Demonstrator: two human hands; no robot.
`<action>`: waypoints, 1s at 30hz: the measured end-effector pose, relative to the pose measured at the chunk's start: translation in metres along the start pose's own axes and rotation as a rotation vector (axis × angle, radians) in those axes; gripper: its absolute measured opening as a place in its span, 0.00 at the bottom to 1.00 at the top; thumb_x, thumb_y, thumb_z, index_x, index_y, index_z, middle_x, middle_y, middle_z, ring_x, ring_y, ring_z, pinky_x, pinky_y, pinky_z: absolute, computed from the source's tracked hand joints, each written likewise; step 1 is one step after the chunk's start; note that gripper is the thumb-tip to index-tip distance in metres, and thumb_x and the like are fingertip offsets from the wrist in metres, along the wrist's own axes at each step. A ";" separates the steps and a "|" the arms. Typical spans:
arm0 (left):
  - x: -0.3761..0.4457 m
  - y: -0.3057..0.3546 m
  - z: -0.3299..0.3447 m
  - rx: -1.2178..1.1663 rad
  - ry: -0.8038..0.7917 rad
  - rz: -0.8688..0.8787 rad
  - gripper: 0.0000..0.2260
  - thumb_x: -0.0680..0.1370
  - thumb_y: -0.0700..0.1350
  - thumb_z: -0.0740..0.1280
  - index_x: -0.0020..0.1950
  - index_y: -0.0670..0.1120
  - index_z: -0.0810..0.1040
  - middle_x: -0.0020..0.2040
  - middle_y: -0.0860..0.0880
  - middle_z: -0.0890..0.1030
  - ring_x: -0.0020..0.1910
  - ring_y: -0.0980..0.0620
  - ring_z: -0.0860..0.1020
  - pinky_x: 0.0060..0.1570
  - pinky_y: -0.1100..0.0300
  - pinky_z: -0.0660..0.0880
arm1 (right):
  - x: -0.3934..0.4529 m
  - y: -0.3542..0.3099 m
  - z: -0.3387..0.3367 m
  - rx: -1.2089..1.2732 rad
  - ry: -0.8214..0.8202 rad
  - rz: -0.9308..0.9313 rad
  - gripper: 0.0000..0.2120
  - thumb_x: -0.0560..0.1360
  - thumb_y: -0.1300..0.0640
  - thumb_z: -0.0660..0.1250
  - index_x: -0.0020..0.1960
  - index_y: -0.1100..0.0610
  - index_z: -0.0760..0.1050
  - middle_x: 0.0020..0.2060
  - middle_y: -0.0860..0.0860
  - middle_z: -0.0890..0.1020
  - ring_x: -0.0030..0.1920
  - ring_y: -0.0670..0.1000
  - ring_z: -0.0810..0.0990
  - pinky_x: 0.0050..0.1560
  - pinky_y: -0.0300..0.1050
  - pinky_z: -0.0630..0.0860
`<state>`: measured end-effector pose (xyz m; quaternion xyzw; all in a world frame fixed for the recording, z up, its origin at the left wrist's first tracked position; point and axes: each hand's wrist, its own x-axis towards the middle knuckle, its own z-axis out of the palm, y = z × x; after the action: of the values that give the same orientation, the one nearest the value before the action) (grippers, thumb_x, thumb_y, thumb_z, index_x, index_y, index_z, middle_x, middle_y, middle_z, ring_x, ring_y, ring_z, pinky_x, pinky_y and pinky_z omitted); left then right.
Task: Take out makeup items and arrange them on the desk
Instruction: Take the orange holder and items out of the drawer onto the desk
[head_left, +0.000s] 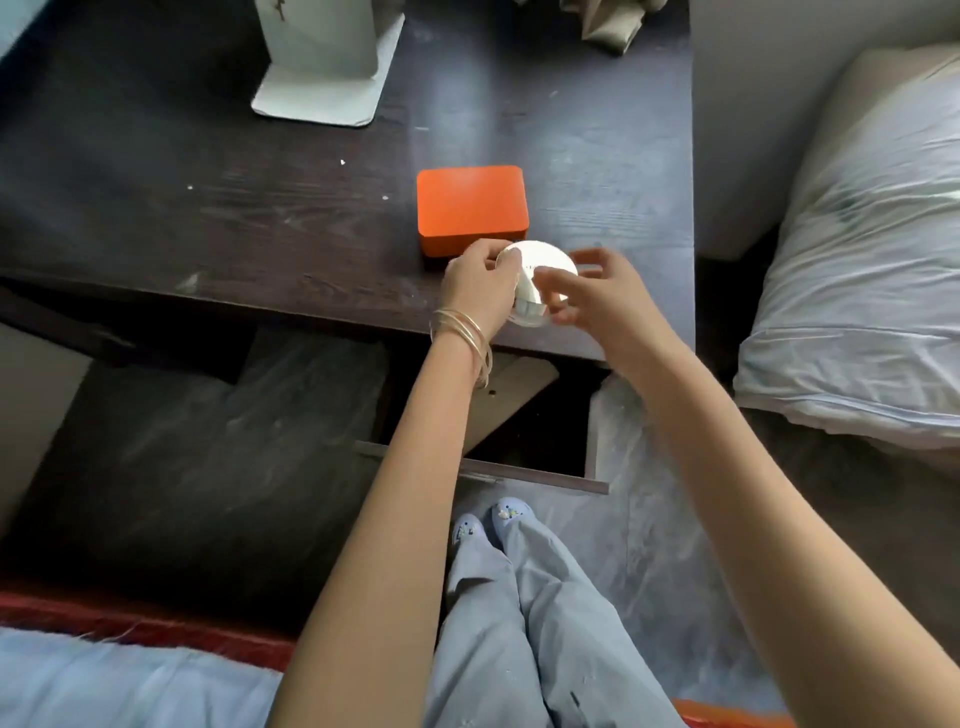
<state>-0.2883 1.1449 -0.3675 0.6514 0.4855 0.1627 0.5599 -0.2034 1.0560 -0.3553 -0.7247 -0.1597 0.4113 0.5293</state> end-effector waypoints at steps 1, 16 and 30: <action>0.013 0.009 0.004 0.004 0.015 0.009 0.14 0.76 0.46 0.60 0.55 0.42 0.78 0.56 0.39 0.79 0.53 0.43 0.78 0.54 0.53 0.75 | 0.012 -0.012 0.000 0.007 0.014 -0.018 0.14 0.73 0.61 0.70 0.54 0.59 0.69 0.47 0.56 0.78 0.31 0.45 0.77 0.34 0.38 0.76; 0.154 0.014 0.005 0.359 0.228 0.007 0.16 0.80 0.49 0.58 0.67 0.49 0.71 0.66 0.47 0.74 0.66 0.47 0.69 0.65 0.59 0.57 | 0.179 -0.022 0.047 -0.192 0.164 -0.151 0.18 0.63 0.51 0.74 0.51 0.56 0.81 0.48 0.51 0.84 0.53 0.51 0.81 0.59 0.54 0.76; 0.010 -0.118 -0.011 0.086 -0.006 0.071 0.14 0.73 0.35 0.58 0.37 0.43 0.82 0.34 0.51 0.81 0.33 0.57 0.79 0.40 0.61 0.78 | 0.028 0.092 0.032 -0.141 -0.309 -0.027 0.04 0.72 0.64 0.70 0.46 0.59 0.79 0.41 0.54 0.84 0.43 0.47 0.82 0.49 0.40 0.76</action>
<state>-0.3449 1.1479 -0.4720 0.6922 0.4670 0.1594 0.5266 -0.2292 1.0594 -0.4531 -0.6860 -0.2774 0.4984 0.4517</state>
